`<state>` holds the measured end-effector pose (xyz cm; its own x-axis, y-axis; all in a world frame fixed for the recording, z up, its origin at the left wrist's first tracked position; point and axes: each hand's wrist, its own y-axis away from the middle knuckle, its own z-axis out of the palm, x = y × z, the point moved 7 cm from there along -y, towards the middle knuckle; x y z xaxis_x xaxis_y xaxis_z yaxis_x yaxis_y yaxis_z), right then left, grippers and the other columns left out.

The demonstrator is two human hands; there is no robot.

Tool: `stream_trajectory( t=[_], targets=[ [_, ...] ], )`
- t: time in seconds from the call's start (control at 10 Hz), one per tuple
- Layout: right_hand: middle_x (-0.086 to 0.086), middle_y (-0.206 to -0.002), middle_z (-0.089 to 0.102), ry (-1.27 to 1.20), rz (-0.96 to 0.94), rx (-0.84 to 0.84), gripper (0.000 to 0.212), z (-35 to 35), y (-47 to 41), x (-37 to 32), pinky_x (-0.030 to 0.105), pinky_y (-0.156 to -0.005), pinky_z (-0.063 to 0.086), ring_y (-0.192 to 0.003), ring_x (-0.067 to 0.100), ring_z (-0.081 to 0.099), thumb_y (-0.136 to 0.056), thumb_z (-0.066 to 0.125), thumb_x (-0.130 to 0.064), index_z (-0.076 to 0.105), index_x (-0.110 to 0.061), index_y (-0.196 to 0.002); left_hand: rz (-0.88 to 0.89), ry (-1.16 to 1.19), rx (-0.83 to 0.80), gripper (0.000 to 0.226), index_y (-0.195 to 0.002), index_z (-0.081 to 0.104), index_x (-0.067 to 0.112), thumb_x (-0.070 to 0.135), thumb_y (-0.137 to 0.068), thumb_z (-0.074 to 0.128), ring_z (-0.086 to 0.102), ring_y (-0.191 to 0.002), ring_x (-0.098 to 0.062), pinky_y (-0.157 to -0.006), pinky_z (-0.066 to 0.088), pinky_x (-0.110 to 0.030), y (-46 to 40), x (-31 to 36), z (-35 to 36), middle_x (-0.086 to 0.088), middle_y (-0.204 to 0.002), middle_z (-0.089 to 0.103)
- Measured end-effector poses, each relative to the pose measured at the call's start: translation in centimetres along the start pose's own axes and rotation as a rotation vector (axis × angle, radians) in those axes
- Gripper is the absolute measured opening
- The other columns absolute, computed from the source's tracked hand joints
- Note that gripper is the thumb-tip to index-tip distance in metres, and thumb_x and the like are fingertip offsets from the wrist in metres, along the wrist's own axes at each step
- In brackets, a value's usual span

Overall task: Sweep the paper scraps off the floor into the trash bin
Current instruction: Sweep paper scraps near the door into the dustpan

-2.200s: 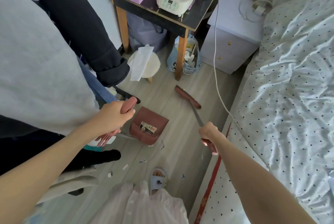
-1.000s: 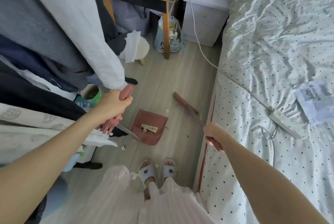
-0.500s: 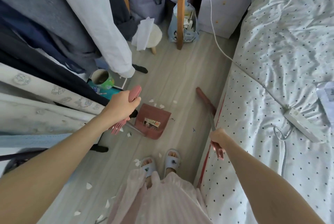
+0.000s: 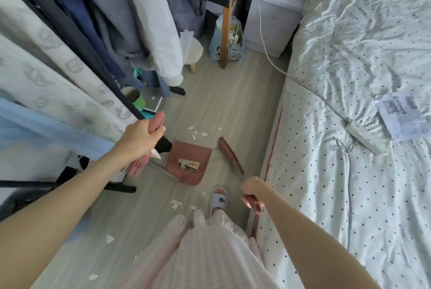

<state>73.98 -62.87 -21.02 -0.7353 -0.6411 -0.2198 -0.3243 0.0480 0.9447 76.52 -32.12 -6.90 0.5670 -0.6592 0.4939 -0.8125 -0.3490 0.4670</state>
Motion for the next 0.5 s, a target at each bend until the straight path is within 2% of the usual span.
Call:
stream_trajectory(
  t=[0.1, 0.2, 0.3, 0.4, 0.5],
  targets=[
    [-0.003, -0.024, 0.039, -0.043, 0.050, -0.037, 0.030, 0.9, 1.7, 0.7, 0.009, -0.024, 0.027, -0.015, 0.007, 0.034, -0.093, 0.039, -0.004, 0.039, -0.012, -0.064, -0.002, 0.049, -0.014, 0.027, -0.090, 0.053, 0.006, 0.030, -0.099, 0.046, 0.055, -0.053, -0.021, -0.049, 0.040, -0.026, 1.9, -1.3, -1.4, -0.006, -0.063, 0.054],
    [0.000, -0.034, 0.038, 0.107, 0.148, 0.007, 0.030, -0.8, 1.1, -0.1, 0.015, -0.028, 0.022, -0.022, 0.008, 0.030, -0.093, 0.032, -0.010, 0.040, -0.011, -0.063, 0.002, 0.077, -0.028, 0.025, -0.085, 0.052, 0.009, 0.029, -0.099, 0.047, 0.050, -0.047, -0.017, -0.046, 0.038, -0.024, 3.0, -1.9, -2.1, -0.004, -0.060, 0.051],
    [0.000, -0.049, 0.039, 0.219, 0.127, 0.067, 0.026, -1.8, 1.4, -2.1, 0.017, -0.038, 0.024, -0.032, 0.008, 0.032, -0.092, 0.035, -0.011, 0.044, -0.008, -0.068, -0.009, 0.095, -0.060, 0.023, -0.088, 0.052, 0.008, 0.028, -0.098, 0.048, 0.049, -0.045, -0.016, -0.046, 0.040, -0.023, 3.5, -2.6, -2.2, -0.005, -0.059, 0.050],
    [0.003, -0.037, 0.037, 0.217, 0.063, 0.109, 0.045, -2.0, 1.5, -4.6, 0.020, -0.040, 0.025, -0.024, 0.011, 0.031, -0.093, 0.031, -0.006, 0.040, -0.009, -0.050, -0.038, 0.097, -0.064, 0.026, -0.078, 0.049, 0.013, 0.028, -0.098, 0.049, 0.049, -0.041, -0.014, -0.044, 0.039, -0.020, 3.4, -3.5, -2.5, -0.005, -0.055, 0.050],
    [-0.005, -0.020, 0.036, 0.356, 0.023, 0.183, 0.060, -2.3, 0.0, -7.4, 0.015, -0.037, 0.029, -0.016, 0.005, 0.036, -0.097, 0.033, -0.005, 0.045, -0.012, -0.038, -0.077, 0.116, -0.063, 0.029, -0.073, 0.048, 0.014, 0.027, -0.098, 0.050, 0.047, -0.037, -0.015, -0.044, 0.039, -0.021, 2.7, -4.2, -2.6, -0.003, -0.048, 0.048]
  ],
)
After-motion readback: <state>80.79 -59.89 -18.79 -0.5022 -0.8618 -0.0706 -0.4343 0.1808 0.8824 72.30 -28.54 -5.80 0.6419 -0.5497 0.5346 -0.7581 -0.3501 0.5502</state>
